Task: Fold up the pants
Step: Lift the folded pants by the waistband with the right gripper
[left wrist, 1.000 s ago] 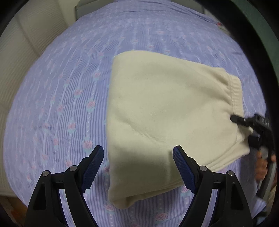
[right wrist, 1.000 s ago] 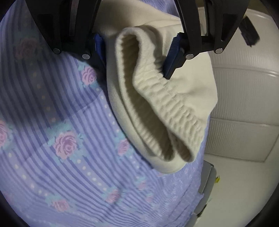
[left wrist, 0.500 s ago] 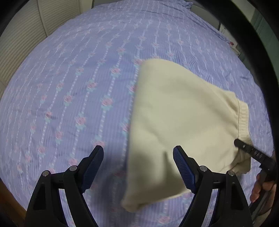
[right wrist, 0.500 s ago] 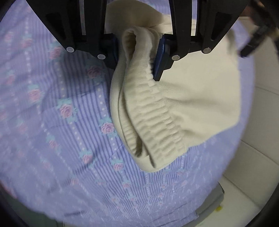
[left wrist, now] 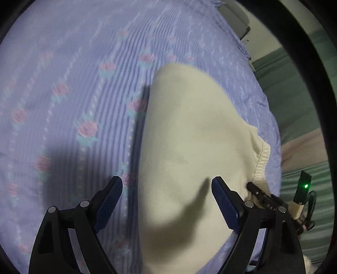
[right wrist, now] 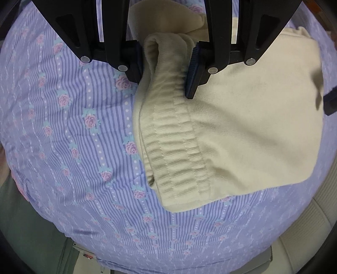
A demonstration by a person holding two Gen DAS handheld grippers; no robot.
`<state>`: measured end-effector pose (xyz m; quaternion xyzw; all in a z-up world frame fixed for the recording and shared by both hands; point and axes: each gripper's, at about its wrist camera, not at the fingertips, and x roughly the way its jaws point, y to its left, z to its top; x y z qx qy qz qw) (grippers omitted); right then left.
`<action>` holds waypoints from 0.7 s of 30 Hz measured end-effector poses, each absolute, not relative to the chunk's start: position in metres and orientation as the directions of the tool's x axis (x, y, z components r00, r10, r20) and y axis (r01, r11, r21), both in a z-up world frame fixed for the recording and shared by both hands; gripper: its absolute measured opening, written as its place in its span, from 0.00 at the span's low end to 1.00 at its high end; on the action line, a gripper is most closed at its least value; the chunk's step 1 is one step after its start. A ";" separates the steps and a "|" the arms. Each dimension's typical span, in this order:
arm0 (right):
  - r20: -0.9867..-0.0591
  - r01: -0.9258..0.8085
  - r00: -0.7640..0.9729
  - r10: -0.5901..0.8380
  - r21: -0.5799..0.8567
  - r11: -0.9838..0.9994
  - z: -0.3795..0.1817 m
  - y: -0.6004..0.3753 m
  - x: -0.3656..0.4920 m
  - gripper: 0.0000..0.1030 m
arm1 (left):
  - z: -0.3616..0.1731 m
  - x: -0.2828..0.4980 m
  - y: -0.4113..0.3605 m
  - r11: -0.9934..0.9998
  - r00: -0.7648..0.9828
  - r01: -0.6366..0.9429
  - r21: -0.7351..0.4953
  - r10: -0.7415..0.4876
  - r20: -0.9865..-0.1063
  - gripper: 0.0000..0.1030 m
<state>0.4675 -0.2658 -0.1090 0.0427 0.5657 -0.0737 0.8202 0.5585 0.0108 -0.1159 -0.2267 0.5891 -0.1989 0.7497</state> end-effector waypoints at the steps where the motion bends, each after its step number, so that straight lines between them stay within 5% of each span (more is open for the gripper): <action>1: -0.936 0.172 0.345 -0.075 -0.016 0.985 -0.110 -0.266 0.469 0.32 | -0.125 0.564 0.008 0.798 0.192 0.027 -0.602 -0.595 -0.780 0.77; 15: -0.941 0.163 0.328 -0.076 -0.023 0.986 -0.113 -0.269 0.473 0.33 | -0.116 0.552 0.007 0.641 0.100 0.120 -0.758 -0.768 -0.633 0.44; 18: -0.942 0.169 0.329 -0.064 -0.008 0.986 -0.114 -0.271 0.471 0.33 | -0.099 0.549 -0.008 0.571 0.074 0.260 -0.779 -0.816 -0.574 0.44; 21: -0.945 0.180 0.324 -0.032 0.029 0.983 -0.116 -0.277 0.472 0.33 | -0.131 0.566 -0.010 0.624 0.035 0.163 -0.765 -0.778 -0.627 0.44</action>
